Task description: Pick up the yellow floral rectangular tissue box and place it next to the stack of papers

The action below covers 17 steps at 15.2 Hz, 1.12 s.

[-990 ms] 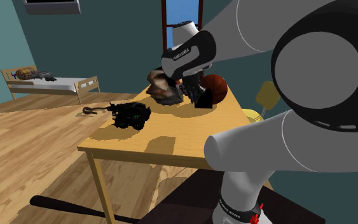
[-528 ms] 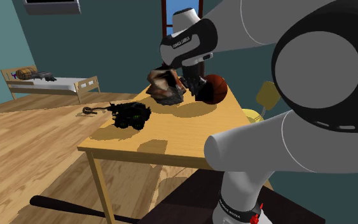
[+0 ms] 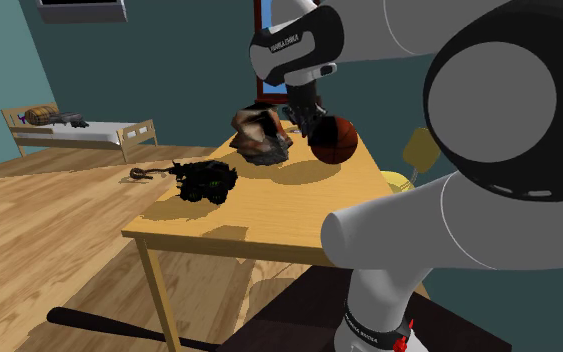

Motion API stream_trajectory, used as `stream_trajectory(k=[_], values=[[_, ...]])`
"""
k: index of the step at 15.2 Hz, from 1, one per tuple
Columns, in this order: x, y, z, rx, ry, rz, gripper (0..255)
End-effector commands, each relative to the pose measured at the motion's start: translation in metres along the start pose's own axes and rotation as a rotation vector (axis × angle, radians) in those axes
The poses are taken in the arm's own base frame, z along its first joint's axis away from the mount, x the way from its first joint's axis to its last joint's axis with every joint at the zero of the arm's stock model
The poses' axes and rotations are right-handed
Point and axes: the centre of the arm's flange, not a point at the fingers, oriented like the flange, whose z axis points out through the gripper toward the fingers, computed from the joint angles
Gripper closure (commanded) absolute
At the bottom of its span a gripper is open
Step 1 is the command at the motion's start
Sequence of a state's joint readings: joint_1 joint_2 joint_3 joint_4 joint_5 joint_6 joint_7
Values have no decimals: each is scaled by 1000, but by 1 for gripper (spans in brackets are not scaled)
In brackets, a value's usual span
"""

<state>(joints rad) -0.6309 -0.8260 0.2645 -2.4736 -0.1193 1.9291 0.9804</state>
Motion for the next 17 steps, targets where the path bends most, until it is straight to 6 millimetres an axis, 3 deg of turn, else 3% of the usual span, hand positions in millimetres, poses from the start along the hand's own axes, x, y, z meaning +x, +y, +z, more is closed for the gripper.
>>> stream_trajectory(k=[1, 17], values=[[3, -1, -11, 0, 0, 0, 255], [36, -4, -88, 0, 0, 0, 255]])
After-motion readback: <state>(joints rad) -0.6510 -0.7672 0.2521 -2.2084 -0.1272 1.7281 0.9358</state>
